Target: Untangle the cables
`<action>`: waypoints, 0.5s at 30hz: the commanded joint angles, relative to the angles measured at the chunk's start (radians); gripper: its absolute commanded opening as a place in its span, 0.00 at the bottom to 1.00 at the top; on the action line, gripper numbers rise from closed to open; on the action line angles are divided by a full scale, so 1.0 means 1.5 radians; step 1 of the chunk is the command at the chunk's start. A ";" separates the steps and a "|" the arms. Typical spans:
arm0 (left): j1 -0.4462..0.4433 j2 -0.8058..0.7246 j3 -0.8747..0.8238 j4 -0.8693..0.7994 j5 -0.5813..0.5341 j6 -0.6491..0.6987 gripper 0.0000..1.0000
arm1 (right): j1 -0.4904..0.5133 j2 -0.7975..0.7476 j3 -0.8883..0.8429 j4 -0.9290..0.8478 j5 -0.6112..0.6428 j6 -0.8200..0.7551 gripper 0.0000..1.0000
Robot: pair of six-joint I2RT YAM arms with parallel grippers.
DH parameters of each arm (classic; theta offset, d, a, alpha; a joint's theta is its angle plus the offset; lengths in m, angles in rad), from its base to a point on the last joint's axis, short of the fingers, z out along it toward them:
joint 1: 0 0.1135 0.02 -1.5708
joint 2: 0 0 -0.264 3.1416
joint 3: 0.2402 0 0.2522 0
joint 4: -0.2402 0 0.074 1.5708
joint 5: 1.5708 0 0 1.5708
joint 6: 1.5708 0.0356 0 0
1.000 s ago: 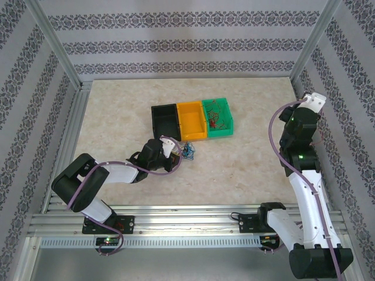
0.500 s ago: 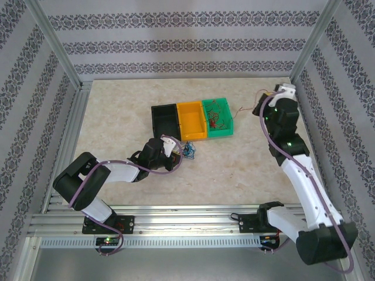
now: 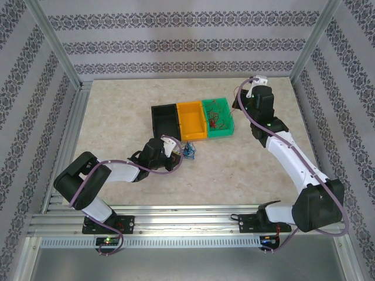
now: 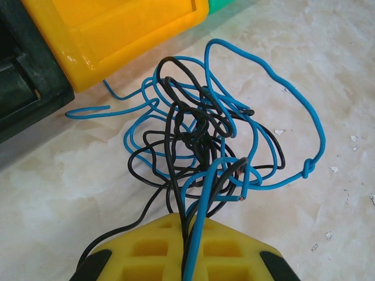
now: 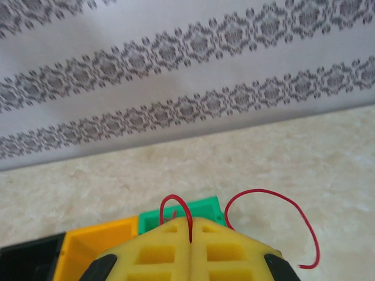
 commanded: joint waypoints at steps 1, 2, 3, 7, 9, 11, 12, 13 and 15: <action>-0.004 0.000 0.000 0.030 0.004 -0.005 0.00 | 0.016 -0.031 0.040 0.025 0.043 -0.022 0.00; -0.004 0.001 0.000 0.031 0.004 -0.005 0.00 | 0.019 -0.036 0.042 0.023 0.056 -0.025 0.00; -0.005 0.001 0.001 0.031 0.005 -0.005 0.00 | 0.024 -0.042 0.042 0.023 0.070 -0.030 0.00; -0.004 0.002 0.002 0.030 0.008 -0.004 0.00 | 0.037 -0.063 0.038 0.023 0.101 -0.045 0.00; -0.004 0.002 0.002 0.031 0.008 -0.005 0.00 | 0.036 -0.067 0.036 0.022 0.088 -0.043 0.00; -0.004 0.003 0.003 0.032 0.009 -0.005 0.00 | 0.037 -0.063 0.038 0.019 0.067 -0.042 0.00; -0.004 0.004 0.004 0.031 0.009 -0.005 0.00 | 0.036 -0.058 0.039 0.020 0.051 -0.041 0.00; -0.004 0.005 0.004 0.031 0.010 -0.005 0.00 | 0.036 -0.053 0.040 0.020 0.037 -0.037 0.00; -0.004 0.006 0.006 0.031 0.012 -0.005 0.00 | 0.035 -0.035 0.043 0.020 0.009 -0.025 0.00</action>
